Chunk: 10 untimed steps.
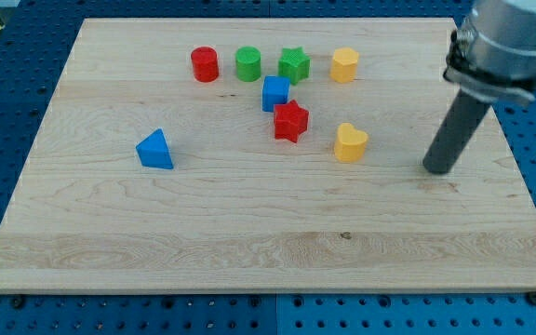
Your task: Put the yellow heart vertically below the red star
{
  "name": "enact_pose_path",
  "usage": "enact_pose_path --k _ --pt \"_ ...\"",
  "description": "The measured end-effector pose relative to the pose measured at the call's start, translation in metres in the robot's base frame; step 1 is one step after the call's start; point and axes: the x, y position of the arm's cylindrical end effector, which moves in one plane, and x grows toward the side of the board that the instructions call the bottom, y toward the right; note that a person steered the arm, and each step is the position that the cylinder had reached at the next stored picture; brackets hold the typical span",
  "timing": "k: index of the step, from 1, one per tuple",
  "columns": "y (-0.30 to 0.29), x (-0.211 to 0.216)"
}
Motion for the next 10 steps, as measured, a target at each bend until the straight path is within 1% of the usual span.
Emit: enact_pose_path --k 1,4,6,7,8,9,10 --pt "-0.001 -0.009" --pt "-0.060 -0.015" --pt "-0.071 -0.028" --pt "-0.077 -0.022" --pt "-0.091 -0.002" --pt "-0.103 0.008" --pt "-0.104 0.013"
